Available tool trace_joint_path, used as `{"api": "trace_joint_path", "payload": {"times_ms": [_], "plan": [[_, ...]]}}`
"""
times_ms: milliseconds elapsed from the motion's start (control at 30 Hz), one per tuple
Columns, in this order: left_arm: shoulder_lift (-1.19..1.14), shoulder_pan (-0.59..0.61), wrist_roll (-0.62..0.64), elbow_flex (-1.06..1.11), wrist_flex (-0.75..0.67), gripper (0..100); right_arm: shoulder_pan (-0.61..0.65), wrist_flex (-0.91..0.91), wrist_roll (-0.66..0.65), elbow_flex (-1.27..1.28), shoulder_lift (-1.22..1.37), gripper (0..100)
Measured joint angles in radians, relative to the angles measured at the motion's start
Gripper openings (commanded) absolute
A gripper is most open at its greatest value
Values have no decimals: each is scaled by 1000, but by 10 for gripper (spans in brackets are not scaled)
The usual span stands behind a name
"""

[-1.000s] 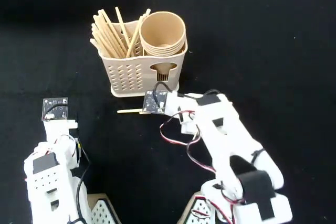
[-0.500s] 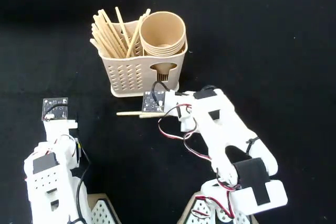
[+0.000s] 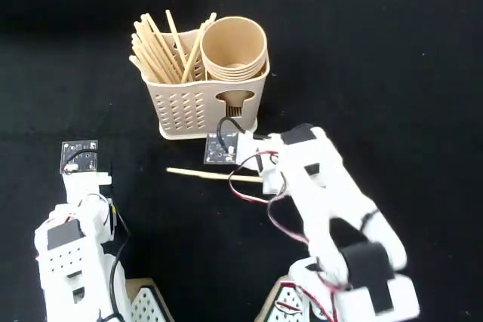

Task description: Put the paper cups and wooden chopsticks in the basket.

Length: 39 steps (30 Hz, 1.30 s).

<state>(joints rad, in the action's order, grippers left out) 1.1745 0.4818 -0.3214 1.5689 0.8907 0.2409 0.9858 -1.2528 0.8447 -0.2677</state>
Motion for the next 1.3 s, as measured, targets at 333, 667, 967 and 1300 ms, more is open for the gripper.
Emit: {"api": "trace_joint_path", "payload": {"times_ms": [333,667,967,1300], "plan": [[0,0,0,0,0,123,78,227,51,0,-414,12],[0,0,0,0,0,123,331,141,502,-146,-778,12],[0,0,0,0,0,123,339,-270,899,-250,-740,12],[0,0,0,0,0,123,339,-905,1119,-252,-476,12]]}}
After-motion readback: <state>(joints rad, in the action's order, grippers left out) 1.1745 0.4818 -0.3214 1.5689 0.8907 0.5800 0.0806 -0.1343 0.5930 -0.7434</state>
